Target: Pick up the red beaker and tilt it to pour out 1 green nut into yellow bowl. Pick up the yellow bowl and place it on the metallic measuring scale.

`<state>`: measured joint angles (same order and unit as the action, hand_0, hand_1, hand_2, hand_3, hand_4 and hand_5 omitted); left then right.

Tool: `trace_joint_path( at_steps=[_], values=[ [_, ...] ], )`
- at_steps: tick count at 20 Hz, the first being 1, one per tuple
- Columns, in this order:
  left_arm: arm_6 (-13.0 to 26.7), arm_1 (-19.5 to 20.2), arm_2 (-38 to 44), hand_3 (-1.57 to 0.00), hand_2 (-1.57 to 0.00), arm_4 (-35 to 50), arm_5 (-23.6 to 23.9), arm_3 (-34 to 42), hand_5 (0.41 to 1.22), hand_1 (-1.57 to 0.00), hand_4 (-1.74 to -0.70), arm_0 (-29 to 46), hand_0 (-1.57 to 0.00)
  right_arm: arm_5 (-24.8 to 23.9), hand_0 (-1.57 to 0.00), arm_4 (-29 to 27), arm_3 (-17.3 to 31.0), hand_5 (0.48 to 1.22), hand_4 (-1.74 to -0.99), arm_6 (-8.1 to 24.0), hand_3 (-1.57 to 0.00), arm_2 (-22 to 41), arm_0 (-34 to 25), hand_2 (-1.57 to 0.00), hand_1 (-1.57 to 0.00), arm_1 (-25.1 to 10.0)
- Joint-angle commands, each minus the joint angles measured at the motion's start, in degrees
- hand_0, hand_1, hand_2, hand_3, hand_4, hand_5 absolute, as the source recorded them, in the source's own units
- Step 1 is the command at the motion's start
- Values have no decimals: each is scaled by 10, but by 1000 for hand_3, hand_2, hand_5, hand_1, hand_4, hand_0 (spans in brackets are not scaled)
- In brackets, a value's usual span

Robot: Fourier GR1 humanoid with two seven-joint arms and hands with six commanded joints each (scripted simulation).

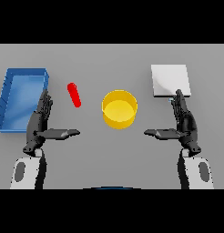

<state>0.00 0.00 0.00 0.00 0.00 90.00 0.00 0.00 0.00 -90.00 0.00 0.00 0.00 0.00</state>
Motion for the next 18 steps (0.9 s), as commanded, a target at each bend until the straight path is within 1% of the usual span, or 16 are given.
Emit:
trace_joint_path(
  at_steps=[1, 5, 6, 7, 8, 9, 10, 12, 13, 14, 16, 17, 18],
  values=[
    [1, -1, -1, 1, 1, -1, 1, -1, 652, 1, -1204, -1, 1, -1, 1, 0, 0, 681, -1245, 0, 1, 1, 0, 1, 1, 1],
    [4, -8, -5, 1, 1, -7, 7, -6, 652, 1, -1204, -9, 1, -2, 1, 3, -3, 681, -1245, 0, 1, 5, 4, 1, 1, 4],
    [8, -10, -7, 1, 1, -10, 9, -6, 652, 1, -1204, -11, 1, -6, 1, 5, -4, 681, -1245, 5, 1, 5, -4, 1, 1, 5],
    [4, 6, -26, 1, 1, -39, 7, 12, 652, 1, -1204, 2, 1, -16, 1, 61, -25, 681, -1245, -37, 1, 29, 18, 1, 1, -17],
    [4, 13, -42, 1, 1, -59, 7, 34, 649, 1, -1207, 15, 1, -22, 1, 101, -39, 678, -1242, -60, 1, 49, 39, 1, 1, -28],
    [16, 21, -49, 1, 1, -66, 3, 47, 650, 1, -1212, 19, 1, -26, 1, 125, -59, 679, -1239, -72, 1, 61, 54, 1, 1, -35],
    [21, 20, -59, 1, 1, -76, 5, 62, 654, 1, -1218, 31, 1, -30, 1, 140, -70, 679, -1235, -65, 1, 67, 62, 1, 1, -40],
    [38, 24, -66, 1, 1, -84, 4, 75, 660, 1, -1224, 33, 1, -31, 1, 150, -75, 678, -1235, -55, 1, 72, 67, 1, 1, -44],
    [36, 25, -70, 1, 1, -88, 1, 71, 661, 1, -1226, 36, 1, -27, 1, 147, -81, 680, -1241, -59, 1, 72, 68, 1, 1, -45],
    [37, 24, -73, 1, 1, -86, -2, 77, 662, 1, -1230, 35, 1, -25, 1, 150, -88, 681, -1245, -56, 1, 80, 72, 1, 1, -40],
    [50, 27, -72, 1, 1, -95, -2, 54, 679, 1, -1254, 17, 1, -20, 1, 142, -90, 682, -1254, -53, 1, 79, 70, 1, 1, -39],
    [47, 29, -66, 1, 1, -87, -7, 35, 691, 1, -1276, 5, 1, -14, 1, 130, -88, 680, -1265, -54, 1, 75, 69, 1, 1, -38],
    [47, 24, -63, 1, 1, -81, -10, 18, 702, 1, -1301, -10, 1, -11, 1, 119, -84, 680, -1275, -49, 1, 69, 61, 1, 1, -37]
  ],
)
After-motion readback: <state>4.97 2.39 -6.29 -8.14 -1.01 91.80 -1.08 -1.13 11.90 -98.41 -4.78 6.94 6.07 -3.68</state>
